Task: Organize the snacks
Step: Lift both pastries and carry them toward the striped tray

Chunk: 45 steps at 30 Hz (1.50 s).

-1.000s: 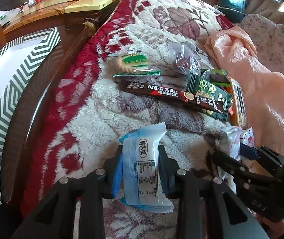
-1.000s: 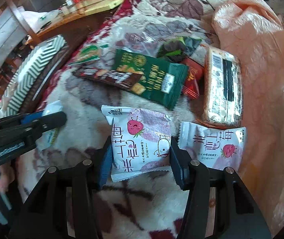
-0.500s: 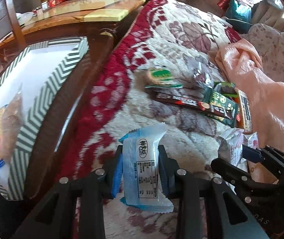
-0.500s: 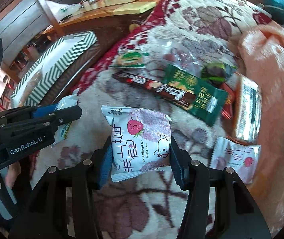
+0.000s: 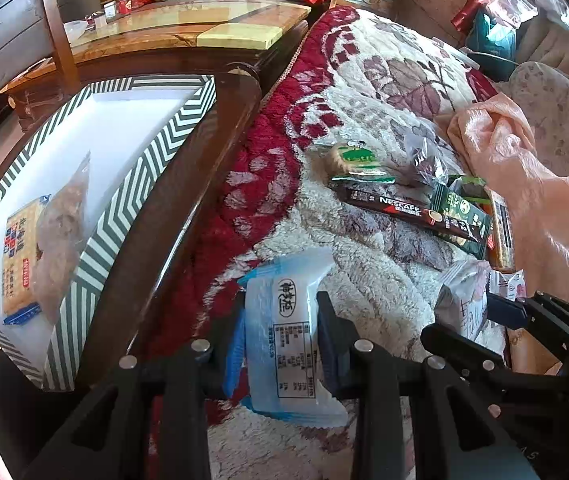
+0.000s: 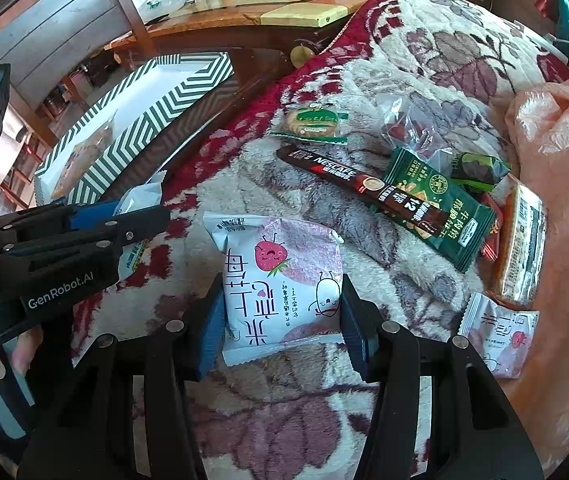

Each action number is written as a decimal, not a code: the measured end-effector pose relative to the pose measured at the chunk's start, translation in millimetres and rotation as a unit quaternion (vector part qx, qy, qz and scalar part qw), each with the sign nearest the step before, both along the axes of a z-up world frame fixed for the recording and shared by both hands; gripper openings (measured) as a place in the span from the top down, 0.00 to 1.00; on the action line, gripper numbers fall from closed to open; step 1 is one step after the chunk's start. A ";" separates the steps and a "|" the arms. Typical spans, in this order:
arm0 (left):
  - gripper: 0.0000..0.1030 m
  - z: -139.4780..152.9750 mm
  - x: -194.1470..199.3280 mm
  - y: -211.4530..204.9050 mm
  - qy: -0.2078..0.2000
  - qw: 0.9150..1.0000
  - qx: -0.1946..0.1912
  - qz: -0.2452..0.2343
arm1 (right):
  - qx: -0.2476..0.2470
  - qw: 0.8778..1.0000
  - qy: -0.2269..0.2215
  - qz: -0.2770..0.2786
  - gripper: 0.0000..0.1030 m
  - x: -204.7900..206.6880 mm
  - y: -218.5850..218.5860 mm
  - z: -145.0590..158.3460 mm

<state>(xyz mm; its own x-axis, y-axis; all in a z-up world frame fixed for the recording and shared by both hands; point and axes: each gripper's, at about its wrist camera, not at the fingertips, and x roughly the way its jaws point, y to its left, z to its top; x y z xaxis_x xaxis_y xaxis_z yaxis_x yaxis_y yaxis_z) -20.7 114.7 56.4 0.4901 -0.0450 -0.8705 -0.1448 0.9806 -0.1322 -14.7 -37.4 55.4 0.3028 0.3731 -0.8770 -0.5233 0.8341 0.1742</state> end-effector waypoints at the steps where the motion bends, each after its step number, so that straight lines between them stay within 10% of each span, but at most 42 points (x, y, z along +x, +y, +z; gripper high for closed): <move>1: 0.67 -0.2 -0.7 0.5 0.000 1.000 0.000 0.000 | 0.000 1.000 0.000 0.001 0.50 -0.8 0.9 0.1; 45: 0.67 2.2 -7.7 3.6 -0.004 1.000 0.001 0.005 | -0.014 1.000 -0.012 0.018 0.50 -2.4 22.9 9.8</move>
